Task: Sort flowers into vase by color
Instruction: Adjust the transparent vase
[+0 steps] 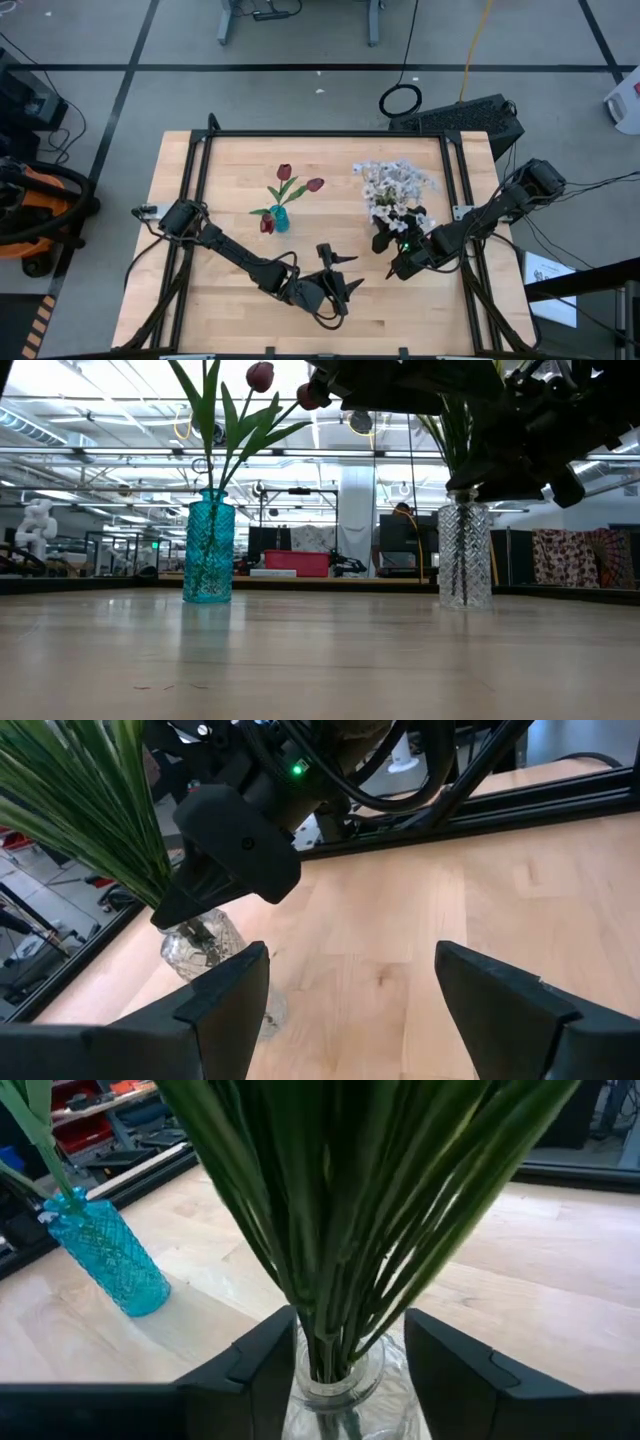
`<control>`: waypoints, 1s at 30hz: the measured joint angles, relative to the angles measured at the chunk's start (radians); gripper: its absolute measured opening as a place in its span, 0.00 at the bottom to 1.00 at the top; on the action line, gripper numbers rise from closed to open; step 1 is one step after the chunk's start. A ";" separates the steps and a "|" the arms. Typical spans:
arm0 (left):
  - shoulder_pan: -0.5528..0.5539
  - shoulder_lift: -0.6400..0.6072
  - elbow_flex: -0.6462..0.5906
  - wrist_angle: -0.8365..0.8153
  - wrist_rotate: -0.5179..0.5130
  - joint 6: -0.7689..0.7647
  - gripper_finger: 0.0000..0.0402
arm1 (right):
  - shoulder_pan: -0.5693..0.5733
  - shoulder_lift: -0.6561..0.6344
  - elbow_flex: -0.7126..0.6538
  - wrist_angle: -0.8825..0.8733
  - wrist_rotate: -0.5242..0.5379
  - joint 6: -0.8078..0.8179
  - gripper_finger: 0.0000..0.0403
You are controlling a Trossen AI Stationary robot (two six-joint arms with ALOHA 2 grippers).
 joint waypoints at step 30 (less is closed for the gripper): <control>-0.034 -0.049 0.000 -0.069 -0.010 -0.011 0.72 | 0.150 -0.004 0.002 -0.023 0.002 -0.308 0.70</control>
